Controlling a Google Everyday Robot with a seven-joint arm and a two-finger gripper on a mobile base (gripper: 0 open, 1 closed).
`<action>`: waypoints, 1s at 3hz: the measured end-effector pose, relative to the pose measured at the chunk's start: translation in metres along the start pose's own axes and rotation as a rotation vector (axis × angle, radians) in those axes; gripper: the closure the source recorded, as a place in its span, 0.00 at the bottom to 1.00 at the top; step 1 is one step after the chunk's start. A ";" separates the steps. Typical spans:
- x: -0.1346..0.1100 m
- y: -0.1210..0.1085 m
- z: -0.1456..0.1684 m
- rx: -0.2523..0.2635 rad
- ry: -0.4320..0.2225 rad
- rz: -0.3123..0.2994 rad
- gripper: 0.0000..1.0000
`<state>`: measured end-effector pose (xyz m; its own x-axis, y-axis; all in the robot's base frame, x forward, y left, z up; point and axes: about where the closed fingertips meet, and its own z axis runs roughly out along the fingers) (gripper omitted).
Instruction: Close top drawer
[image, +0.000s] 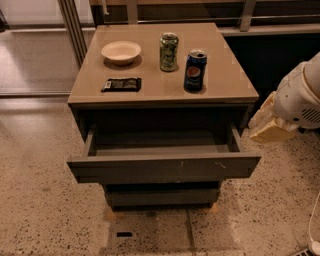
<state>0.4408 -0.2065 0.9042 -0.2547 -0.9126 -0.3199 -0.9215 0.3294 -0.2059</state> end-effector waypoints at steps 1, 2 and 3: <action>0.001 0.018 0.061 -0.039 -0.089 0.043 0.88; 0.000 0.037 0.126 -0.106 -0.164 0.075 1.00; 0.000 0.037 0.126 -0.106 -0.164 0.075 1.00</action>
Offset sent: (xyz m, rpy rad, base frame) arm 0.0043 0.0668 -0.1971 0.3187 0.1254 0.0087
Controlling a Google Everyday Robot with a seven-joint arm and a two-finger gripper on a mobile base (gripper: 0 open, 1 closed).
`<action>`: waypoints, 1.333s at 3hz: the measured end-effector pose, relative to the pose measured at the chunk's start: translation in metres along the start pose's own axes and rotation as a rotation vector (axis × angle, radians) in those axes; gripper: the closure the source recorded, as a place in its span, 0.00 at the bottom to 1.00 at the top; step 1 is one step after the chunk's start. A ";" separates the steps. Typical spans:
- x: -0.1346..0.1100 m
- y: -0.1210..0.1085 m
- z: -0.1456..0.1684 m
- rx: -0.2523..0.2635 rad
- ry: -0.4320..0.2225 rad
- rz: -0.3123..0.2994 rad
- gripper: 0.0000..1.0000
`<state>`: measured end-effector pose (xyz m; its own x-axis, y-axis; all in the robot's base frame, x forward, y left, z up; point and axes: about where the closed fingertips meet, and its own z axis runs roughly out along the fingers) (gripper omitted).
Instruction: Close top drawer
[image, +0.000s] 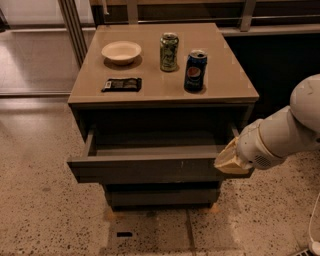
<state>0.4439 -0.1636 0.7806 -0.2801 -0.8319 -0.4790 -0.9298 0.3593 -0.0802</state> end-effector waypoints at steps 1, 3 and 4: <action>0.018 0.002 0.021 -0.019 0.018 -0.045 1.00; 0.079 0.000 0.130 -0.082 -0.066 -0.034 1.00; 0.079 0.000 0.130 -0.082 -0.066 -0.034 1.00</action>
Offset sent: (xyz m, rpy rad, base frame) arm 0.0112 -0.0316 -0.1545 0.0440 -0.0072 0.0705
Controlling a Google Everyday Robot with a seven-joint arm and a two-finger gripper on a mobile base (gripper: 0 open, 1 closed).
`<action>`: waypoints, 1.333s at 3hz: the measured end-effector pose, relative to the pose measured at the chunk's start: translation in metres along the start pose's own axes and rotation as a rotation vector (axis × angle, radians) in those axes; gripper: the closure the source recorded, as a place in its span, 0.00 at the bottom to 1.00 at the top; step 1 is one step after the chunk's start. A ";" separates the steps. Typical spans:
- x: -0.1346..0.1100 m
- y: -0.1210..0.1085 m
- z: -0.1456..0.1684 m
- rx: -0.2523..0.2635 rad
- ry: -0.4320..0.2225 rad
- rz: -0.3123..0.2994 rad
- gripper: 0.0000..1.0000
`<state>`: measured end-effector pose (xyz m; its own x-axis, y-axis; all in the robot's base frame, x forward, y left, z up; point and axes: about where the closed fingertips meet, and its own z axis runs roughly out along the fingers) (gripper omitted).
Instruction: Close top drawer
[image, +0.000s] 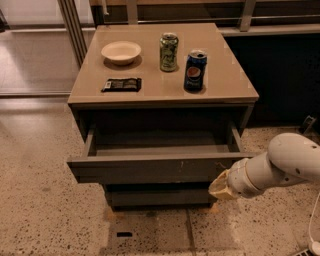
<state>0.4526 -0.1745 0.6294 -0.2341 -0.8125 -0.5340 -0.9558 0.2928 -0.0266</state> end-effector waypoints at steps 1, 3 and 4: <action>0.001 0.000 -0.002 0.024 0.009 -0.018 1.00; -0.015 -0.021 -0.005 0.185 -0.041 -0.198 1.00; -0.021 -0.044 0.003 0.286 -0.112 -0.271 1.00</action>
Offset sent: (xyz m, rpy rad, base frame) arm 0.0196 0.0016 0.0212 -0.0714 -0.2944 0.0794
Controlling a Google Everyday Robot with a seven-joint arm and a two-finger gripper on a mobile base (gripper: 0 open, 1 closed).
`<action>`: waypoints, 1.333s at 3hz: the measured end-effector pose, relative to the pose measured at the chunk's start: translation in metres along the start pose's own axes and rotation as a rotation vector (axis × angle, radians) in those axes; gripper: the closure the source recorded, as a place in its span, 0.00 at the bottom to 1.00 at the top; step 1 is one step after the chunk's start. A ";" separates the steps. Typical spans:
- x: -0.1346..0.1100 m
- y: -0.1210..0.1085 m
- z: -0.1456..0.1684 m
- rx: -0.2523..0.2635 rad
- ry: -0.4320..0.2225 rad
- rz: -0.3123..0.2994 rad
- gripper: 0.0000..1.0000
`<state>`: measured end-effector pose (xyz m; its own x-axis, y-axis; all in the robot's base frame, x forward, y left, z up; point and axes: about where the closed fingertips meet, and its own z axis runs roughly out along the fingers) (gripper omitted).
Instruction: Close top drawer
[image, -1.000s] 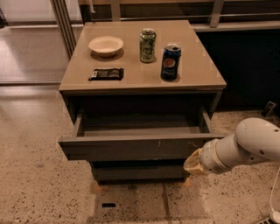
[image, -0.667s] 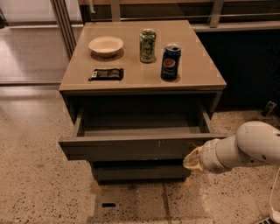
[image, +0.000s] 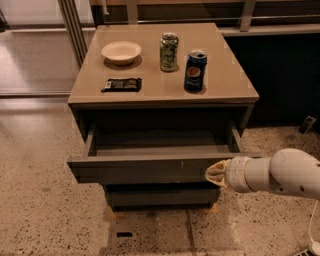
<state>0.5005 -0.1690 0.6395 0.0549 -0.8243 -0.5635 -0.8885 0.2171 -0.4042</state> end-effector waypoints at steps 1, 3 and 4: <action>0.006 -0.020 0.017 0.091 -0.064 -0.037 1.00; 0.013 -0.059 0.041 0.205 -0.132 -0.072 1.00; 0.011 -0.083 0.047 0.238 -0.138 -0.085 1.00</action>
Offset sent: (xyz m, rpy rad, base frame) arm 0.0746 -0.0054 -0.0183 0.1115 -0.2722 -0.0153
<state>0.5963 -0.1719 0.6330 0.2011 -0.7692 -0.6065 -0.7470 0.2801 -0.6029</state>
